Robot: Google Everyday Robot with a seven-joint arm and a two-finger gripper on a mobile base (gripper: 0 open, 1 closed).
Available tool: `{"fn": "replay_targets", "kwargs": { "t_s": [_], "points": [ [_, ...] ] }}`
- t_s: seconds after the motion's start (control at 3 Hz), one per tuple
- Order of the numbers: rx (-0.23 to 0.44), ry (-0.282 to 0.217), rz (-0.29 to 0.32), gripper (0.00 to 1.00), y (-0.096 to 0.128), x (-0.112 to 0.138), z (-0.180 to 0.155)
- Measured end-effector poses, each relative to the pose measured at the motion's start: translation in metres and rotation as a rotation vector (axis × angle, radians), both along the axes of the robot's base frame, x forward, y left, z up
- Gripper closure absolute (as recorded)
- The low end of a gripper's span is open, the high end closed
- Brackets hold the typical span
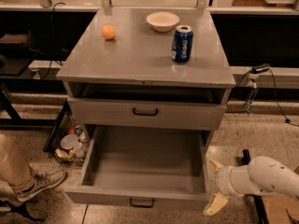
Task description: Open middle drawer
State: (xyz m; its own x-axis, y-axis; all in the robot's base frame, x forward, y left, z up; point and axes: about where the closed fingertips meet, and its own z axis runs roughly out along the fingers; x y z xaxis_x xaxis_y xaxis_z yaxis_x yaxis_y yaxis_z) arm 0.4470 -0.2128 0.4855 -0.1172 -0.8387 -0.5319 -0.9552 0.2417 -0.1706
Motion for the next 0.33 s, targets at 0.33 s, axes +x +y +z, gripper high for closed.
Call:
{"fn": "replay_targets", "kwargs": {
  "t_s": [0.33],
  "points": [
    [0.004,-0.087,-0.01,0.0,-0.0305,0.0243,0.0466]
  ]
}}
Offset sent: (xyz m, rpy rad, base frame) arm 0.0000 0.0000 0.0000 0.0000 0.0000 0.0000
